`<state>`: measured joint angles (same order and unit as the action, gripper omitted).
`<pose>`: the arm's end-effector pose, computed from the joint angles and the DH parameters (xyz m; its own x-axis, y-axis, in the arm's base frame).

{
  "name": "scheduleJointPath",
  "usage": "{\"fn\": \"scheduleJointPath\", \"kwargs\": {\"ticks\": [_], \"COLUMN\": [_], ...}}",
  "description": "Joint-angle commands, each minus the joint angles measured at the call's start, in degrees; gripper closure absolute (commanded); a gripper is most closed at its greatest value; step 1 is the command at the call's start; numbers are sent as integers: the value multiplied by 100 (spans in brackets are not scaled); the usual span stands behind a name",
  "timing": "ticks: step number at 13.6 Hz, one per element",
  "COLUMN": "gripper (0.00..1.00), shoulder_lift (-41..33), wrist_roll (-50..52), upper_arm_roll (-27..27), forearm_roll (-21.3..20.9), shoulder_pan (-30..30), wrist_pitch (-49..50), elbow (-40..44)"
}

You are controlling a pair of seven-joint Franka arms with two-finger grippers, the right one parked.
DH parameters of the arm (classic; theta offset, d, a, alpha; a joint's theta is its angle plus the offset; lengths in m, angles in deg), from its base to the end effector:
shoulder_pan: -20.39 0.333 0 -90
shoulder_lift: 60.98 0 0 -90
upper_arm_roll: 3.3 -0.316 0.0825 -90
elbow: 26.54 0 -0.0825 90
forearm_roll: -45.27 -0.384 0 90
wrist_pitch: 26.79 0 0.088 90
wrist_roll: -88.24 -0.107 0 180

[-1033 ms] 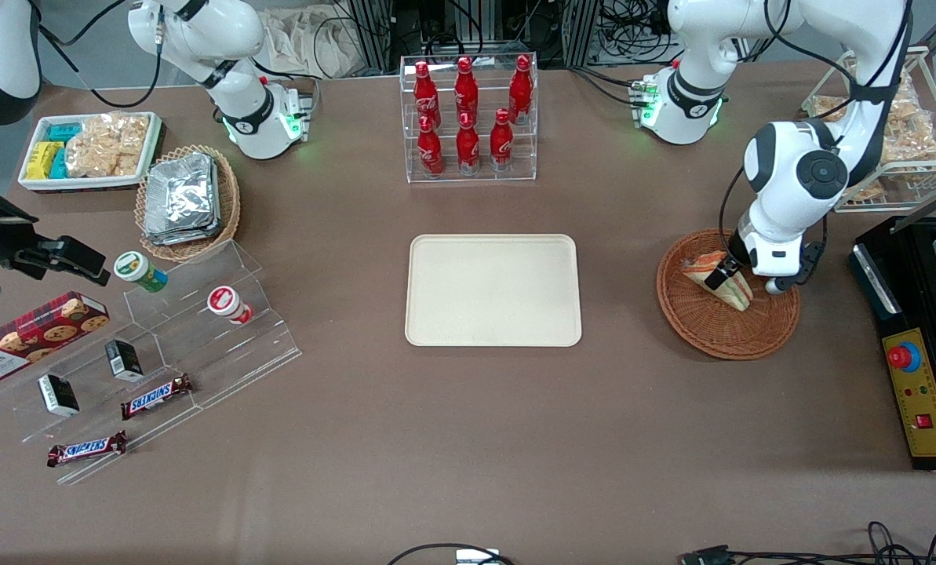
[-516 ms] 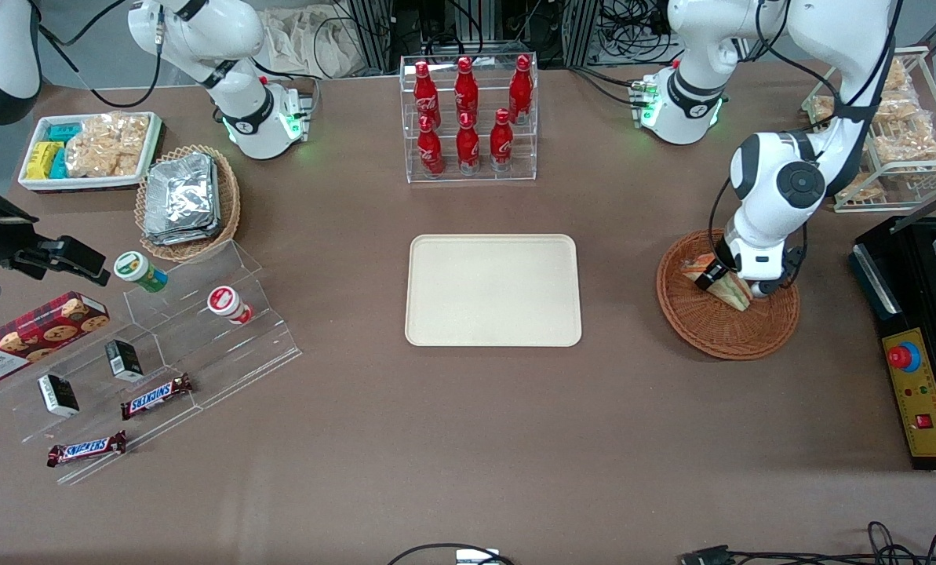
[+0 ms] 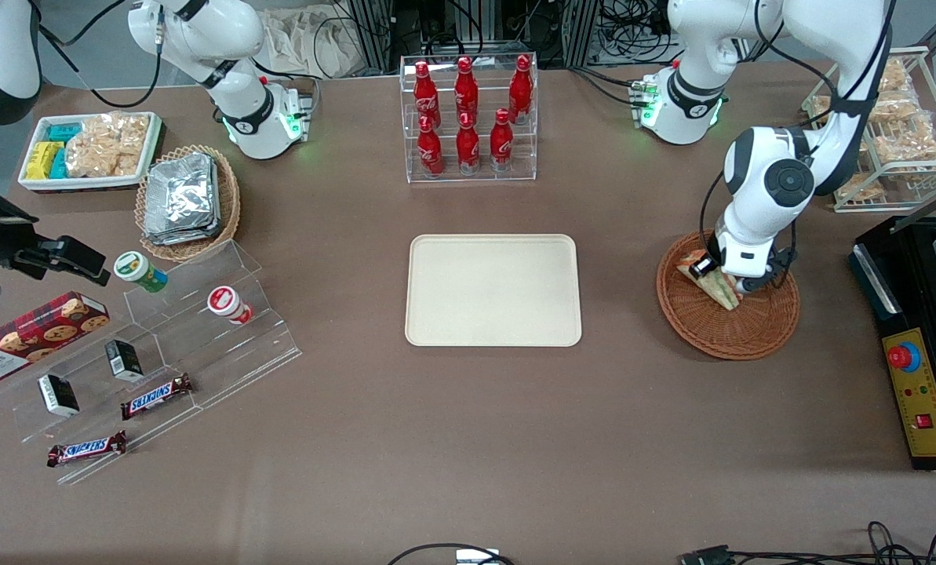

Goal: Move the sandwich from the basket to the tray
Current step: 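Lift the sandwich out of the basket with the left gripper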

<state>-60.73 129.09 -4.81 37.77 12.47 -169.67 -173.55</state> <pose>0.4376 -0.0499 0.2568 0.8802 0.4745 -0.0143 0.4705 -0.8760 -0.1059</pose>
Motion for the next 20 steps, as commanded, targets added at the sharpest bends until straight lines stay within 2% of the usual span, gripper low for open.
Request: {"fn": "scheduleJointPath", "kwargs": {"ticks": [1,3,6,8,12,15,20], "gripper": [86,86,86,86,86,86,85], "shoulder_lift": [-1217,-1561,-1659,-1642,-1353,-853,308], "wrist_roll": [-1057,-1980,-3299,-3715,-3357,-2488,-1301], "upper_arm_roll": [-16,-7,203,422,494,529,538], "forearm_roll": [-349,-341,-341,-253,212,231,231], "shoulder_pan": [-51,-51,-148,-235,-700,-1139,-1922], "wrist_pitch": [1163,1526,1833,1931,1931,1948,2538], "elbow": [-48,14,285,488,1006,1576,3027]}}
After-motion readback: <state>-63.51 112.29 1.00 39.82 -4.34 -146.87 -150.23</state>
